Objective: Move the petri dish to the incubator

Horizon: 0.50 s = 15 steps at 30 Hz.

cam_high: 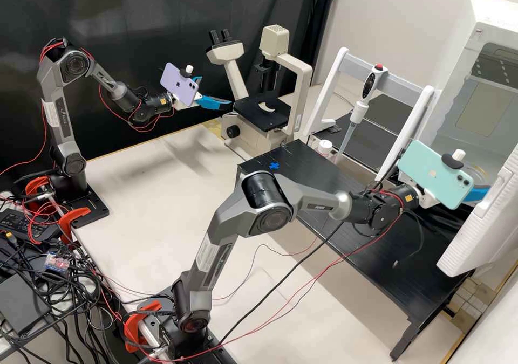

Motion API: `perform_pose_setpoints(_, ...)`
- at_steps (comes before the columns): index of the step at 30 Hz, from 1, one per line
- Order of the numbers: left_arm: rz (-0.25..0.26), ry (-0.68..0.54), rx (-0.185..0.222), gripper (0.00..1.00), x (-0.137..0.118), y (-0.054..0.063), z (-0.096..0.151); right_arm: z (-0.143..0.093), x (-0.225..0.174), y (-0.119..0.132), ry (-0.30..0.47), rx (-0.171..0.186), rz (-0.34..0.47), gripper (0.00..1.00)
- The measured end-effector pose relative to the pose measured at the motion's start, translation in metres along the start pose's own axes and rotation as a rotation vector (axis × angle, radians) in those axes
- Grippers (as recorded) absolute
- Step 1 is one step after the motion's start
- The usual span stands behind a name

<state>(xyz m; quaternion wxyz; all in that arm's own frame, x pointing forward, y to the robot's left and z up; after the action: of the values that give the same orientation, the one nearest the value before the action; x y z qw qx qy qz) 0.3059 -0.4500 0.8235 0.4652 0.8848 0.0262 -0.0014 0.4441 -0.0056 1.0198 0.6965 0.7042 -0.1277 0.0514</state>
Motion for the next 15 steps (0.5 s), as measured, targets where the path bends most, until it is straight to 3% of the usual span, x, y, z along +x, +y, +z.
perform_pose_setpoints(8,0.000,0.000,0.000,1.00,0.000,0.000,0.000,-0.006,0.058,-0.019,-0.038,-0.005,-0.040,0.00)
perform_pose_setpoints(15,0.000,0.000,0.000,1.00,0.000,0.000,0.000,-0.002,0.084,-0.035,-0.085,-0.012,-0.077,0.00)
